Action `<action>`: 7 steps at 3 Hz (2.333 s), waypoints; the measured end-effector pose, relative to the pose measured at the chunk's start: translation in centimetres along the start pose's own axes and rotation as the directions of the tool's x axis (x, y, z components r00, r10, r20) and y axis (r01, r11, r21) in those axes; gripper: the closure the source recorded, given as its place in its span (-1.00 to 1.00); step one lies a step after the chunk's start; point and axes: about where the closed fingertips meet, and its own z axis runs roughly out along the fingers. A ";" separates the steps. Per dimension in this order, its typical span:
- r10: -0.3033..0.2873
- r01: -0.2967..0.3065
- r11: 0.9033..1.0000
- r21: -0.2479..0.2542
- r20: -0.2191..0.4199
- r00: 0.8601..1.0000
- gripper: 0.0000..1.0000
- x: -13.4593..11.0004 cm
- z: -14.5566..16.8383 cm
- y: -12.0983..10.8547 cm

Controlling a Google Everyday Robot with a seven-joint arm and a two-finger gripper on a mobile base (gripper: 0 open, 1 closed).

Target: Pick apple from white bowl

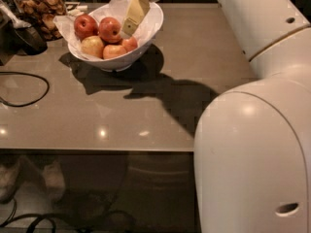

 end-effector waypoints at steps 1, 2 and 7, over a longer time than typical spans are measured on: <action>0.003 -0.002 1.000 -0.020 0.046 0.999 -1.00 -1.0 1.3 -0.2; 0.005 -0.003 0.999 -0.034 0.076 0.997 -1.00 -1.6 2.1 -0.4; 0.069 -0.062 0.992 -0.111 0.060 0.996 -1.00 -3.2 6.5 -1.4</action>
Offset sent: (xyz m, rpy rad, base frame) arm 0.0156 0.0267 -0.0023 0.1088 0.0147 0.0434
